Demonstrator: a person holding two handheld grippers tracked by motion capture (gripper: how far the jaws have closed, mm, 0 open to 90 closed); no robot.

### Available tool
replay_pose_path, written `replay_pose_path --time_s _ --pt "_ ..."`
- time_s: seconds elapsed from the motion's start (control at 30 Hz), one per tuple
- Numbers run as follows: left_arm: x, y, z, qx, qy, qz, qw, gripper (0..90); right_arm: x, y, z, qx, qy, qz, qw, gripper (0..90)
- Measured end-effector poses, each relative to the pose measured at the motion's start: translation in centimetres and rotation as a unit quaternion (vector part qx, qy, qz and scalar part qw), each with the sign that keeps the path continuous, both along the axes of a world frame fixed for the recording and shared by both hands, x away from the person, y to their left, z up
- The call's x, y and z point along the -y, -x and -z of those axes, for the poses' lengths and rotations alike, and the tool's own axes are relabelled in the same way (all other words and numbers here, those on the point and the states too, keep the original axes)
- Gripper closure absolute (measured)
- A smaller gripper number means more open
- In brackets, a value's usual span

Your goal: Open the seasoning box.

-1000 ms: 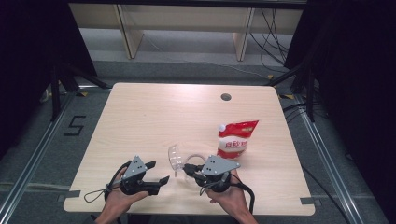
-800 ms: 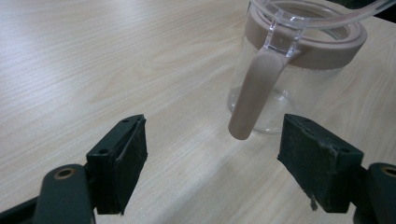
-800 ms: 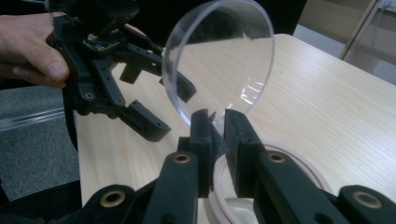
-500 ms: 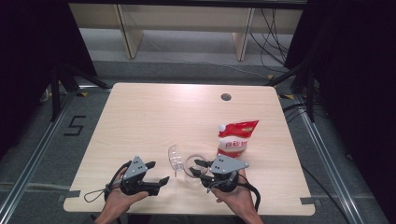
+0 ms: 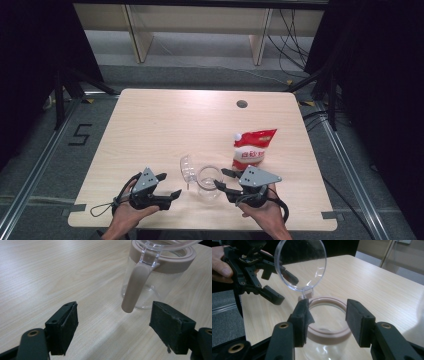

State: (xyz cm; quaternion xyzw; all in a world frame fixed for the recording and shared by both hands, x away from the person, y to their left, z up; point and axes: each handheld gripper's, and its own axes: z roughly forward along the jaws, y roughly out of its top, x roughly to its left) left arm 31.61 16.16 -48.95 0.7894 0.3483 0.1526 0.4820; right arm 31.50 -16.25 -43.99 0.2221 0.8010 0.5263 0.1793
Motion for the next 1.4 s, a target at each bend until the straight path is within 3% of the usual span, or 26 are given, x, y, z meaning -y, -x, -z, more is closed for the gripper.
replay_pose_path --time_s 0.27,0.4,0.47,0.53,0.63,0.67,0.73,0.77,0.8,0.83,0.9,1.07,1.1,1.13,1.3,1.33,1.4 --pt "-0.1 -0.1 0.0 0.005 -0.005 0.004 1.0000 22.0 2.6 0.3 0.0 -0.010 -0.013 0.025 0.9995 48.6" --pt "-0.1 0.0 0.0 0.002 -0.003 -0.001 1.0000 21.9 3.7 0.3 0.2 0.003 -0.019 0.036 0.9992 47.1" --pt "-0.1 0.0 0.0 0.001 0.001 -0.001 1.0000 21.9 4.2 0.2 0.2 -0.004 -0.019 0.036 0.9992 46.5" --pt "-0.1 0.0 0.0 0.001 -0.002 0.000 1.0000 21.9 4.9 0.0 0.3 0.019 -0.017 0.041 0.9988 46.1" --pt "-0.2 0.0 0.0 0.002 -0.002 -0.003 1.0000 21.9 5.7 0.1 0.5 0.002 -0.024 0.055 0.9982 44.3" --pt "-0.2 0.0 0.0 0.002 -0.002 -0.004 1.0000 21.9 6.0 -0.1 0.7 0.019 -0.023 0.058 0.9979 43.2" --pt "-0.2 0.0 0.0 0.002 -0.003 -0.003 1.0000 21.8 6.6 -0.2 0.8 0.007 -0.025 0.053 0.9982 42.0" --pt "-0.2 0.0 0.0 0.001 -0.003 -0.001 1.0000 21.9 6.8 -0.2 0.8 0.017 -0.021 0.066 0.9975 41.1" --pt "-0.2 0.0 0.1 0.001 -0.001 0.000 1.0000 21.9 7.0 -0.3 0.9 0.010 -0.024 0.064 0.9976 40.5" --pt "-0.1 0.0 0.1 0.001 -0.001 0.000 1.0000 21.8 7.5 -0.5 1.0 0.018 -0.018 0.066 0.9975 39.8" --pt "-0.1 0.0 0.1 0.000 -0.001 0.000 1.0000 21.8 7.9 -0.5 1.0 0.003 -0.024 0.075 0.9969 38.4" --pt "-0.2 0.0 0.1 -0.001 0.000 -0.001 1.0000 21.7 8.8 -1.0 1.4 0.013 -0.026 0.087 0.9958 34.7" --pt "-0.2 0.0 0.0 -0.002 -0.003 0.000 1.0000 21.7 8.9 -0.9 1.5 -0.006 -0.032 0.091 0.9953 33.6" --pt "-0.1 0.0 0.0 -0.003 -0.002 0.000 1.0000 21.7 9.1 -1.1 1.5 0.005 -0.029 0.096 0.9949 32.6" --pt "-0.2 0.1 0.0 -0.001 -0.004 0.003 1.0000 21.5 9.7 -1.2 1.7 -0.019 -0.038 0.119 0.9920 23.0" --pt "-0.2 0.1 0.0 -0.001 -0.004 0.003 1.0000 21.4 9.8 -1.5 1.8 -0.004 -0.041 0.115 0.9925 21.0" --pt "-0.2 0.2 0.0 -0.001 -0.006 0.000 1.0000 21.2 10.1 -1.7 1.8 0.006 -0.040 0.119 0.9921 17.9"
